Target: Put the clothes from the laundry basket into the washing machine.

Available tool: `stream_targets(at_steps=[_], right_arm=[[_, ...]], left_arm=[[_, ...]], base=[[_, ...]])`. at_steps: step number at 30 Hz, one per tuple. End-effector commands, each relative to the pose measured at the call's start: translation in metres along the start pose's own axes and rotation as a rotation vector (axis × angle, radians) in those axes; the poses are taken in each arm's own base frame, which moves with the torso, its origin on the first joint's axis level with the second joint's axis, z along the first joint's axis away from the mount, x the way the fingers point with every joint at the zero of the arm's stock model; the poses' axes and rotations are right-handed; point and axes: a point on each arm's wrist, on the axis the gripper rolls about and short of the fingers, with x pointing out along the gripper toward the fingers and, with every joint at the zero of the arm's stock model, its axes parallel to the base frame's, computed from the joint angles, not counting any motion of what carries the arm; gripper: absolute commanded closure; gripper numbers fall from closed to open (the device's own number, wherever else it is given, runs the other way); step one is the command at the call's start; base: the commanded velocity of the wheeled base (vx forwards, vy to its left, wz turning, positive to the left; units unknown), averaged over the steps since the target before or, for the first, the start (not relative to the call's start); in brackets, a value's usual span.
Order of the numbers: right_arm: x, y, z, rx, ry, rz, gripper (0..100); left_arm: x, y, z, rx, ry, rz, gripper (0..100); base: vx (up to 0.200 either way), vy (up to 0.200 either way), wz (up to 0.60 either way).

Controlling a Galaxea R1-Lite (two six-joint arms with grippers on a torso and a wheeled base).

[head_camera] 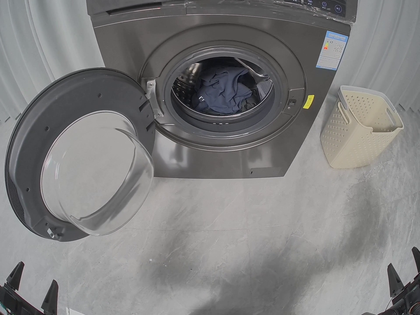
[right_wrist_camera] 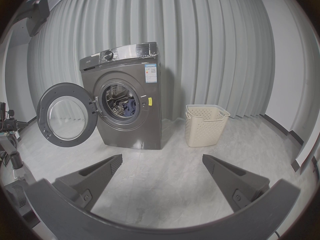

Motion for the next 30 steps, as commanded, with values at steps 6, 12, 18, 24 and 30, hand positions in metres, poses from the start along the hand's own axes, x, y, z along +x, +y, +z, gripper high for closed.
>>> stream_targets(at_steps=[6,12,18,24,30], right_arm=[[0.0015,0.0001,-0.0048,0.000,0.020,-0.003,0],[0.0013,0.0000,-0.0049,0.000,0.018,0.000,0],[0.0013,0.0000,-0.0049,0.000,0.018,0.000,0],[0.0013,0.0000,-0.0049,0.000,0.018,0.000,0],[0.0013,0.0000,-0.0049,0.001,0.018,0.000,0]], left_arm=[[0.0003,-0.0001,-0.0047,-0.001,0.005,0.000,0],[0.0003,-0.0001,-0.0047,-0.004,0.005,0.000,0],[0.0003,-0.0001,-0.0047,-0.002,0.005,0.000,0],[0.0003,-0.0001,-0.0047,-0.002,0.005,0.000,0],[0.0003,-0.0001,-0.0047,-0.004,0.005,0.000,0]], base=[[0.000,0.000,0.10],[0.000,0.067,0.20],[0.000,0.200,0.00],[0.000,0.200,0.00],[0.000,0.200,0.00]])
